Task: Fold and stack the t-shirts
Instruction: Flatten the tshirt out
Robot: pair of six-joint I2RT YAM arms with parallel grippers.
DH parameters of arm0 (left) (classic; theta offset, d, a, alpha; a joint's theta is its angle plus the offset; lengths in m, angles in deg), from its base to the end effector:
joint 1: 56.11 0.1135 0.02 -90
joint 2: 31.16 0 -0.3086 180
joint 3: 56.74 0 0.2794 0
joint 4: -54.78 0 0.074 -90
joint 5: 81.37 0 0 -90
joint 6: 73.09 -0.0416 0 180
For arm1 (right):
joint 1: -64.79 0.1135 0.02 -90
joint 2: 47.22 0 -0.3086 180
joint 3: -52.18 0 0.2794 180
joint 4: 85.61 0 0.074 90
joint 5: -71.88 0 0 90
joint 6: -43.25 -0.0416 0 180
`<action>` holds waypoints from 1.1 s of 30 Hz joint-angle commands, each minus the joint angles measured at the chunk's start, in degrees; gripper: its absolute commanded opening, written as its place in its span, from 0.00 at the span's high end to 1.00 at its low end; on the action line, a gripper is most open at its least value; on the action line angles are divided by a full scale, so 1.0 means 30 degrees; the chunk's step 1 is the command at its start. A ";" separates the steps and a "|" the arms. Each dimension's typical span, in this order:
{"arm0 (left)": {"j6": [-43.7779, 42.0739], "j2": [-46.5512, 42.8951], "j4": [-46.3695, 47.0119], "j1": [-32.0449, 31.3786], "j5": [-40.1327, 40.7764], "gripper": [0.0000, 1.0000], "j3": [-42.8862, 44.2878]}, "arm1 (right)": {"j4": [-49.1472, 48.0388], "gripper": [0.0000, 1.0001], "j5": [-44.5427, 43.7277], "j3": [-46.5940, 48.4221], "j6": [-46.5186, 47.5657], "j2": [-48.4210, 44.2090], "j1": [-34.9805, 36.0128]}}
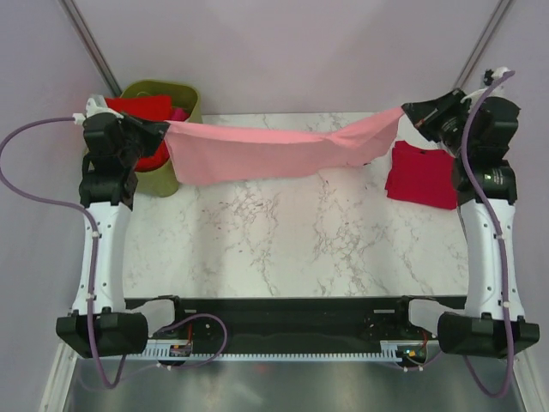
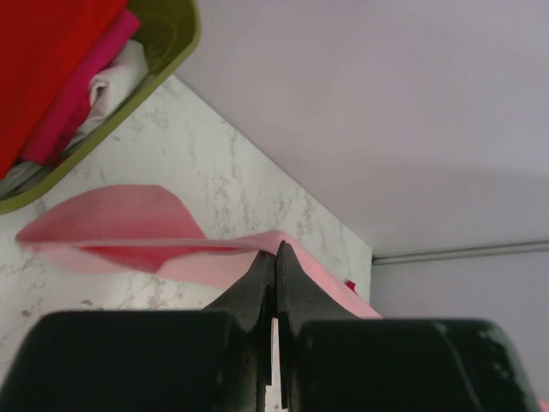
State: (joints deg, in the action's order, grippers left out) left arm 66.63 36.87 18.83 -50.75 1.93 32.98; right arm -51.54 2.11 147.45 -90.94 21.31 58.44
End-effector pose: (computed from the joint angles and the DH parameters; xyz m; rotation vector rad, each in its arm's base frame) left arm 0.2752 0.0209 0.4745 -0.7872 1.6932 -0.6487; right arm 0.2686 -0.0154 0.5120 0.4940 1.6836 0.7869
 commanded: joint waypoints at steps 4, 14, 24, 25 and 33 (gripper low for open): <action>0.1386 -0.3923 -0.0557 0.0057 -0.1049 0.98 0.2320 | 0.0305 1.00 -0.3427 0.4512 0.1424 -0.3621 -0.0140; 0.2061 -0.6533 -0.3163 0.0057 -0.0551 0.98 0.4931 | 0.0276 1.00 -0.8208 0.6622 0.3360 -0.8515 -0.0169; 0.2296 -0.6041 -0.3079 0.0057 0.0007 0.98 0.1770 | 0.0892 1.00 -0.7858 0.5632 0.2340 -0.6675 -0.0139; 0.2267 -0.5833 -0.2555 0.0086 -0.0023 0.98 0.1505 | 0.0892 1.00 -0.7682 0.5280 0.2103 -0.6005 -0.0168; 0.2675 -0.2174 0.2044 0.0028 -0.1222 0.98 -0.1309 | 0.0101 1.00 -0.4723 0.2406 0.0110 -0.1316 -0.0168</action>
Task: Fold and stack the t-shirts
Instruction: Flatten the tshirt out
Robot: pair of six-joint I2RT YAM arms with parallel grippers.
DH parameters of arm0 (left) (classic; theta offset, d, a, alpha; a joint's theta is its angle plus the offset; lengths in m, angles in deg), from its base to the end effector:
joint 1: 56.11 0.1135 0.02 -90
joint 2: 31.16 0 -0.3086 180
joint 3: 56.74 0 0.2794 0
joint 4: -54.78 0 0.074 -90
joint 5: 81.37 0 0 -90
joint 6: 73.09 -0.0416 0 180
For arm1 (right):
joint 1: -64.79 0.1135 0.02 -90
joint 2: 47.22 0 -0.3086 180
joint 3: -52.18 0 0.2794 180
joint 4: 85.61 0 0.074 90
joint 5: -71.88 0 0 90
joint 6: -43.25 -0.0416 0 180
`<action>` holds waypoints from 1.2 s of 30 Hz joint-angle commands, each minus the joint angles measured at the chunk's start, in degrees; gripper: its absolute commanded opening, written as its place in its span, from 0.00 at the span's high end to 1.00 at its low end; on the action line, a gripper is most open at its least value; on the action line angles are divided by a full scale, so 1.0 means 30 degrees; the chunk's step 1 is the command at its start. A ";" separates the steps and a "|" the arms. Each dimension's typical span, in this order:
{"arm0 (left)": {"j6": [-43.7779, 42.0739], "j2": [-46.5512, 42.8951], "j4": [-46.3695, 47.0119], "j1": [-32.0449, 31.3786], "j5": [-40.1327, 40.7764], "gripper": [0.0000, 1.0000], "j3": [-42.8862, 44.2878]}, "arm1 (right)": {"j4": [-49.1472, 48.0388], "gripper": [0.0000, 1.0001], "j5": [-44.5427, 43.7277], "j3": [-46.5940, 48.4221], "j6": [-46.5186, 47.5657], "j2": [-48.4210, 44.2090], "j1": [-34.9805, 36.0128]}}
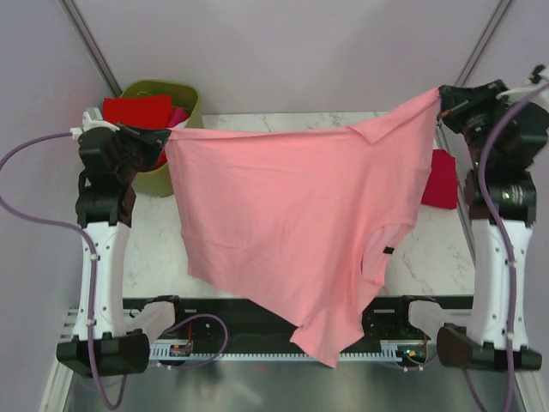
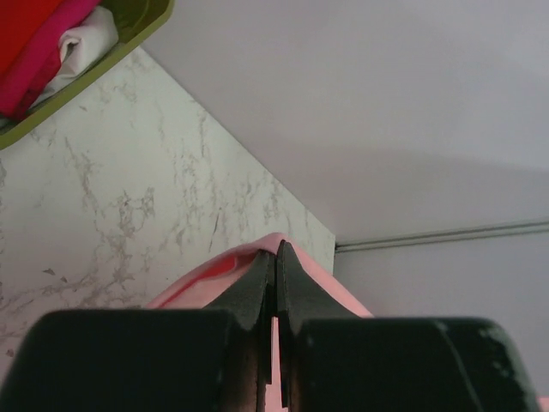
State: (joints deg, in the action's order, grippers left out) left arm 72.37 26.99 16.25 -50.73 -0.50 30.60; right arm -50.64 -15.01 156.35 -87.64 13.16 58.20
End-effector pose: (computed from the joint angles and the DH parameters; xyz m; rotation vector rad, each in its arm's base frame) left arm 0.2143 0.0136 0.4932 -0.8026 1.6069 -0.7736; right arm 0.1824 -0.0188 0.5928 0.5371 1.3343 0.5320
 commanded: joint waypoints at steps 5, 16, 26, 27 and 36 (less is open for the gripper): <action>0.1170 0.5687 0.4783 -0.0418 -0.1439 0.98 0.1844 | -0.1340 1.00 0.2591 0.1772 -0.1459 0.5414 -0.0089; 0.2750 1.3834 0.2703 0.0313 -0.4485 0.98 1.7523 | -0.1572 1.00 0.8069 1.6311 -0.5411 1.3414 -0.2927; 0.1202 1.2787 0.6594 0.0313 -0.5396 0.98 0.9615 | -0.8281 1.00 1.0563 0.2278 -0.6090 0.9291 -0.3458; 0.0997 1.2553 0.7645 0.0284 -0.5367 0.98 0.8461 | -0.8864 1.00 1.0563 0.1035 -0.6002 0.8997 -0.3458; 0.0527 1.1583 1.1960 -0.0037 -0.6039 0.98 -0.1828 | -0.9457 1.00 0.9920 -0.7968 -0.4304 0.7471 -0.3311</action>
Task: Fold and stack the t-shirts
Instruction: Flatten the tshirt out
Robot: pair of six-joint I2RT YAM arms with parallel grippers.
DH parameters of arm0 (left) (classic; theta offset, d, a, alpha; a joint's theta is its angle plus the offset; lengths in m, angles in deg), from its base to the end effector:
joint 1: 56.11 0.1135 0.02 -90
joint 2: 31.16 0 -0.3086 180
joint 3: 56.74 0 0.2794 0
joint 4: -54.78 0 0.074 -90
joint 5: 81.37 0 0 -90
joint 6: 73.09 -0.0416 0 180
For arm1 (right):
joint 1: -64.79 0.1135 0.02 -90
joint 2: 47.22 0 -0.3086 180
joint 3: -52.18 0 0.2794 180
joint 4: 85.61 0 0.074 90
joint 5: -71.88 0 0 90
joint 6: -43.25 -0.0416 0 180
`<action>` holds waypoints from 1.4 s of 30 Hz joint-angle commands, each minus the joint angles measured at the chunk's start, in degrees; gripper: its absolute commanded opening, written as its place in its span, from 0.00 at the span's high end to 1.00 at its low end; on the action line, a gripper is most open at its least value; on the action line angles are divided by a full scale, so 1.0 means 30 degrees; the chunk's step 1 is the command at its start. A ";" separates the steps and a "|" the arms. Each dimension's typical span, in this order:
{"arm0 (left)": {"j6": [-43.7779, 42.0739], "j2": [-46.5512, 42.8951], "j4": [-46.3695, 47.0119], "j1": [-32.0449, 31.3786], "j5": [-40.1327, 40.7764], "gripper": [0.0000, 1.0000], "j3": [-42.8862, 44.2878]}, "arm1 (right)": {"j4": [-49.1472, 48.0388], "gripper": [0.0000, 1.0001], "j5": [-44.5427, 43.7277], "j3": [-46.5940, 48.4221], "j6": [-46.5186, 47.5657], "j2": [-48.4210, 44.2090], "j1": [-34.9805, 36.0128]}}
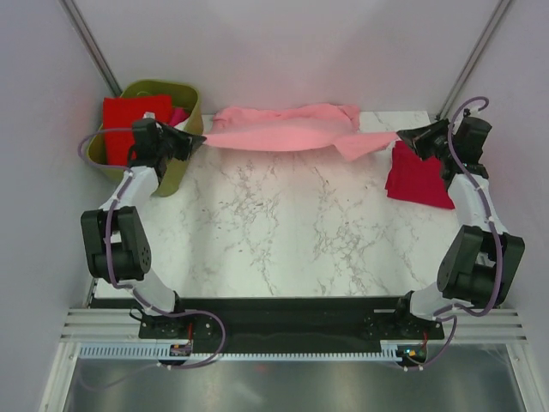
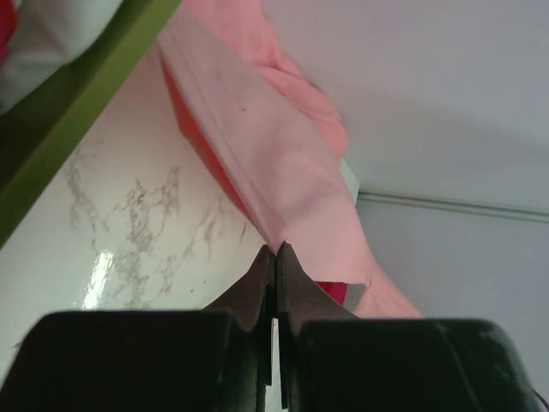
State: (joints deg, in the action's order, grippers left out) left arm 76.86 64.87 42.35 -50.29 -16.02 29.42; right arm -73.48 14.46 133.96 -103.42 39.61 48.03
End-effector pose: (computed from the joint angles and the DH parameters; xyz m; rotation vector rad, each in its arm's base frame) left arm 0.4307 0.0265 0.3301 -0.8603 1.8835 -1.0239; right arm 0.3755 -0.0897 0.3648 0.8088 1.7704 1.0016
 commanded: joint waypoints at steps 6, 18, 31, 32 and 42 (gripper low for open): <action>-0.1698 -0.1595 0.4347 -0.0594 -0.1073 0.98 -0.4924 | -0.0822 1.00 -0.0457 -0.2882 0.2680 -0.1841 0.0165; -0.2197 -0.9209 0.2364 -0.0419 0.1823 0.98 -1.2891 | 0.2517 1.00 -0.1924 -0.8389 0.4882 -0.8131 0.0194; -0.1055 -1.6688 -0.0954 0.1071 0.2856 0.98 -1.9164 | 0.6651 1.00 -0.3240 -1.2492 0.5968 -1.7044 0.1190; -0.1026 -1.6658 -0.1043 0.1366 0.2505 0.98 -1.9252 | 0.6915 1.00 -0.3300 -1.2552 0.5968 -1.7367 0.1277; -0.0674 -1.7039 -0.0956 0.3097 0.0978 0.98 -2.0104 | 0.6247 1.00 -0.4442 -1.2144 0.5851 -1.6005 0.1657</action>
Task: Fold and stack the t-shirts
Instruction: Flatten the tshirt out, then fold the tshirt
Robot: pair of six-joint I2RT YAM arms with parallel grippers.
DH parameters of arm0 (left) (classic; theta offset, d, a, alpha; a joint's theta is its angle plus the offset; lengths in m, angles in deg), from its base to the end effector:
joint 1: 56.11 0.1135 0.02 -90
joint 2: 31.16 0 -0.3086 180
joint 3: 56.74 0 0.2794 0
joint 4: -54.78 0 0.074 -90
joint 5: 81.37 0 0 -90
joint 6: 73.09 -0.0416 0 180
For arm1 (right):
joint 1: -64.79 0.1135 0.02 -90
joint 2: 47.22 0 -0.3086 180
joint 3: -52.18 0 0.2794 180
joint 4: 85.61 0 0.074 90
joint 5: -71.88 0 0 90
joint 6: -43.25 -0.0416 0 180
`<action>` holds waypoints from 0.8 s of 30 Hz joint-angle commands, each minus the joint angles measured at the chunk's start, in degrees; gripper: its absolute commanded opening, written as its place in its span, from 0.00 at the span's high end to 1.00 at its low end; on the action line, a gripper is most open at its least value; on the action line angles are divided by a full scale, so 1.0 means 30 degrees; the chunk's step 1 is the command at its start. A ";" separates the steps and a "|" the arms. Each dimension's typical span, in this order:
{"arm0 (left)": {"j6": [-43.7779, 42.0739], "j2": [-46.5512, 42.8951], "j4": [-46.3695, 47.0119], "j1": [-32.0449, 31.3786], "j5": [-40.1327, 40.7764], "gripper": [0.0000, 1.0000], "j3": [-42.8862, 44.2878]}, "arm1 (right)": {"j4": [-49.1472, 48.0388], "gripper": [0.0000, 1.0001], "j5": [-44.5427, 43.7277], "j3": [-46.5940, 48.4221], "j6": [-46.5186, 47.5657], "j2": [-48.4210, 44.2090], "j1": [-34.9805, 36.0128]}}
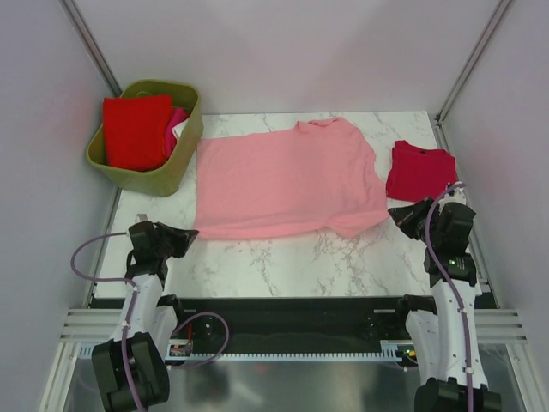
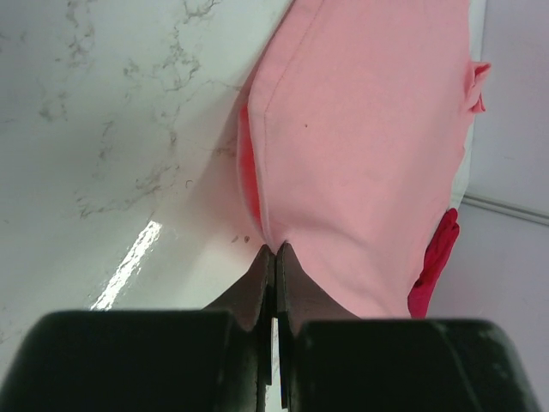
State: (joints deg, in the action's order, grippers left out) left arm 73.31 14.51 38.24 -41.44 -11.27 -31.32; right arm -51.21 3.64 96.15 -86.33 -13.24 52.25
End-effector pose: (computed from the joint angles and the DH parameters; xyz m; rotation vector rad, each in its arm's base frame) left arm 0.1555 0.0261 0.1698 -1.1587 1.9661 -0.7782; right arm 0.1418 -0.0157 0.2879 0.6607 1.9188 0.6797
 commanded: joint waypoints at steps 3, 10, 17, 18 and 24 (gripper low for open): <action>0.0565 -0.0048 0.0472 0.0118 -0.0603 0.98 0.0670 | -0.1969 1.00 -0.1627 0.1748 0.0183 0.4283 0.0837; 0.0798 0.2146 0.0969 0.0059 -0.0105 0.98 0.2542 | -0.3552 1.00 -0.1920 0.4443 -0.0227 0.8710 0.1540; 0.1442 0.4989 0.1966 -0.0028 -0.0193 0.98 0.4301 | -0.3847 1.00 -0.2828 0.7603 0.0007 1.2221 0.2418; 0.1531 0.5194 0.2025 -0.0029 -0.0164 0.98 0.4304 | -0.3818 1.00 -0.2887 0.7959 0.0094 1.2577 0.2507; 0.2322 0.6191 0.2494 -0.1491 0.0801 0.98 0.5006 | -0.3671 1.00 -0.3503 1.0563 0.0300 1.5156 0.2889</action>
State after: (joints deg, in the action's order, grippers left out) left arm 77.49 32.08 42.79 -43.93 -10.84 -19.00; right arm -60.61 -4.71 122.71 -86.35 30.03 60.71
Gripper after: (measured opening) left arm 0.029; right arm 0.007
